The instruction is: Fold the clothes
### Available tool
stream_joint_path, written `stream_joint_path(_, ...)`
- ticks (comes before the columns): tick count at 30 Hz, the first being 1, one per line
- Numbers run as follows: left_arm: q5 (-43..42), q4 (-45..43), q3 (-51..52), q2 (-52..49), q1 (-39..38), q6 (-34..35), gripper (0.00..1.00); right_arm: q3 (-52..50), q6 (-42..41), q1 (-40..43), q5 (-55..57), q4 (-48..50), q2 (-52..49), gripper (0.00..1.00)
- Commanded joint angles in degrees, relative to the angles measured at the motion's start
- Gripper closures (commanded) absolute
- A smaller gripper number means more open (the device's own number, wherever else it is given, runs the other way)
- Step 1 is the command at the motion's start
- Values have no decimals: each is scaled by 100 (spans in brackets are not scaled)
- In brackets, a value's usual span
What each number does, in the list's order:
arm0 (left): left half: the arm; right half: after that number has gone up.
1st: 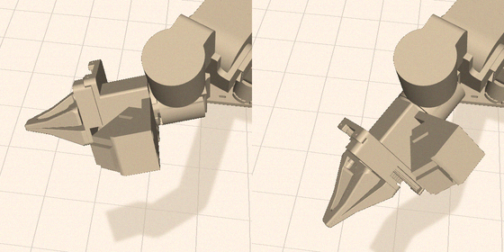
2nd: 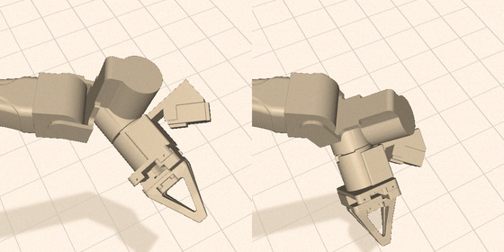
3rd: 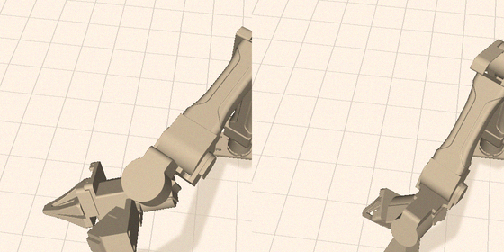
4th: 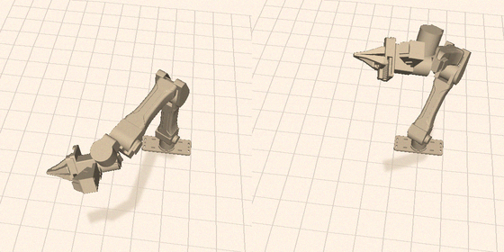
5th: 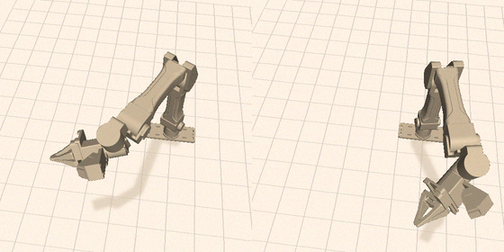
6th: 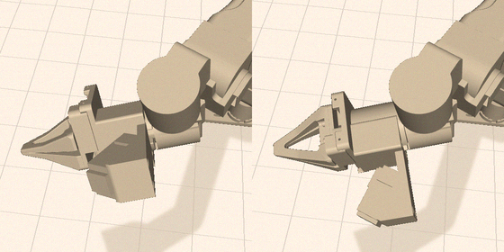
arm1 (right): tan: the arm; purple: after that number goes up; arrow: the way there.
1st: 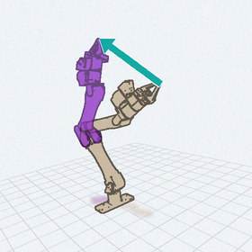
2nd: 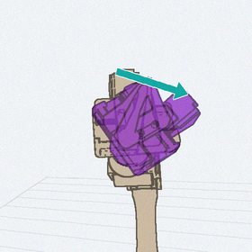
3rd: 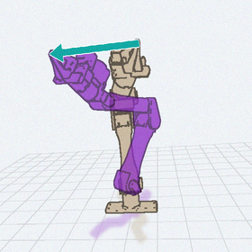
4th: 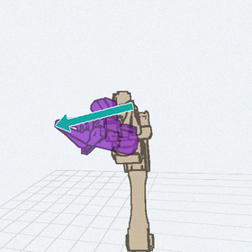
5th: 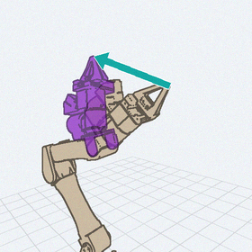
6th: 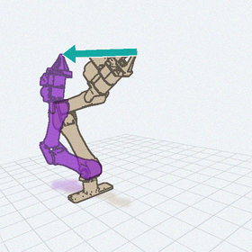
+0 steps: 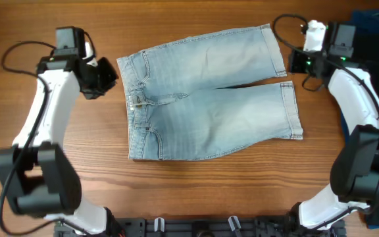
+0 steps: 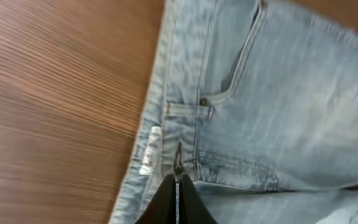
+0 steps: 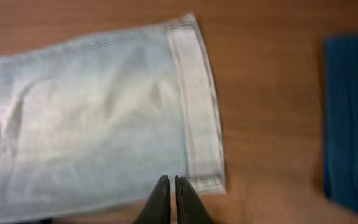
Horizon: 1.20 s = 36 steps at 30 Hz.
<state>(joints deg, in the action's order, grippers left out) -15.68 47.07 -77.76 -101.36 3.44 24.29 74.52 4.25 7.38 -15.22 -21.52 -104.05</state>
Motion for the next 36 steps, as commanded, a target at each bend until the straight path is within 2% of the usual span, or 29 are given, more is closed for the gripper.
stream_joint_path(1, -485, -170, 2, -476, -372, -142, 96, 79, 179, -184, -92, 503, -481, 96)
stream_joint_path(6, -378, -275, 2, -916, -671, -140, 96, 79, 157, -302, -92, 894, -1233, 95)
stream_joint_path(14, 369, -326, 2, -1432, -848, -144, 96, 79, 94, -302, -61, 321, -1827, 96)
stream_joint_path(18, 758, -476, 2, -1613, -844, -160, 96, 79, -369, -302, 446, -125, -1746, 96)
stream_joint_path(23, 1414, -914, 2, -1668, -844, -168, 96, 79, -592, -302, 588, -918, -1648, 96)
stream_joint_path(27, 1473, -1318, 2, -1685, -844, -568, 96, 79, -859, -302, 787, -1456, -1648, 96)
stream_joint_path(32, 1499, -2046, 2, -1718, -841, -1054, 96, 79, -896, -304, 793, -1480, -1646, 96)
stream_joint_path(36, 1537, -2684, 2, -1834, -831, -1069, 96, 81, -892, -304, 796, -1401, -1646, 96)
